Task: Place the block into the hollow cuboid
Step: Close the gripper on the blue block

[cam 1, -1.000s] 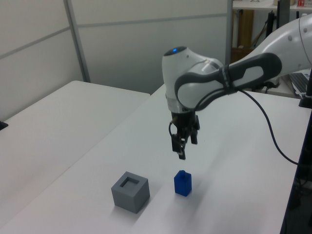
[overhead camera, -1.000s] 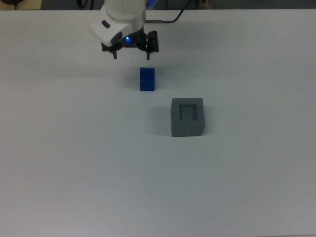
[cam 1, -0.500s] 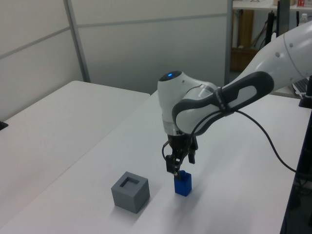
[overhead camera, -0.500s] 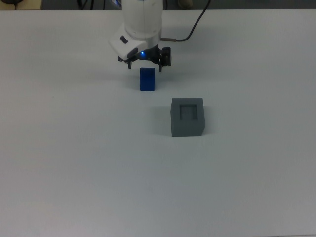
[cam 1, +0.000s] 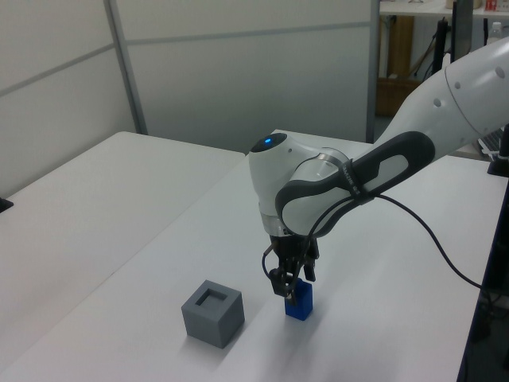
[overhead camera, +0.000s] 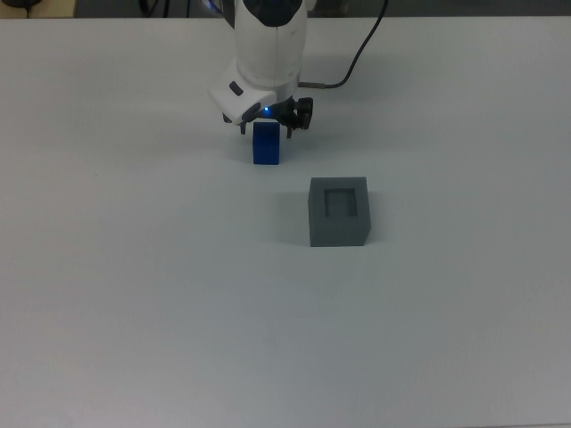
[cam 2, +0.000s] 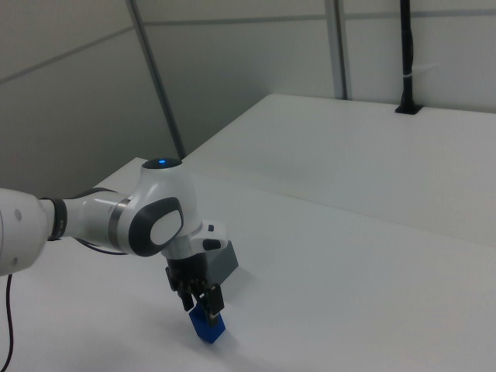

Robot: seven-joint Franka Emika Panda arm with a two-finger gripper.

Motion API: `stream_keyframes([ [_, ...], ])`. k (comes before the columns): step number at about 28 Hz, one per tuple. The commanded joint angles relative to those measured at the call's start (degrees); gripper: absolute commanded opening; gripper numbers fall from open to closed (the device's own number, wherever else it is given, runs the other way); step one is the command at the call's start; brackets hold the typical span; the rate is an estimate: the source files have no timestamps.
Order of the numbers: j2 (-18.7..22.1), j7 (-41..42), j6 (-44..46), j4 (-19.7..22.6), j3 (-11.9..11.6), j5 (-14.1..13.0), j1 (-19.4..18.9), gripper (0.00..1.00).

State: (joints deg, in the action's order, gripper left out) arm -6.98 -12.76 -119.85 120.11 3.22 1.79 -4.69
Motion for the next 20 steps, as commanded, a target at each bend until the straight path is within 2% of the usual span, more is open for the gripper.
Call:
stream_keyframes([
  [1, -1.5, -1.3, -0.9, -1.0, -0.2, 1.6, -0.2, 0.82],
  [5, -2.2, -1.3, -1.5, -1.5, -0.2, 1.9, -0.2, 0.8],
  [9, -2.4, -1.4, -2.1, -1.5, -0.2, 2.1, -0.3, 0.63],
  [10, -2.3, -1.4, -2.1, -1.5, -0.2, 2.1, -0.3, 0.53],
  [13, -2.0, -1.0, -1.7, -1.9, -0.2, 2.3, -0.3, 0.4],
  [17, -1.3, -0.8, -0.9, -2.0, -0.3, 2.4, -0.2, 0.36],
  [20, -0.9, -0.2, 2.5, -3.9, -0.5, 2.4, -0.2, 0.36],
])
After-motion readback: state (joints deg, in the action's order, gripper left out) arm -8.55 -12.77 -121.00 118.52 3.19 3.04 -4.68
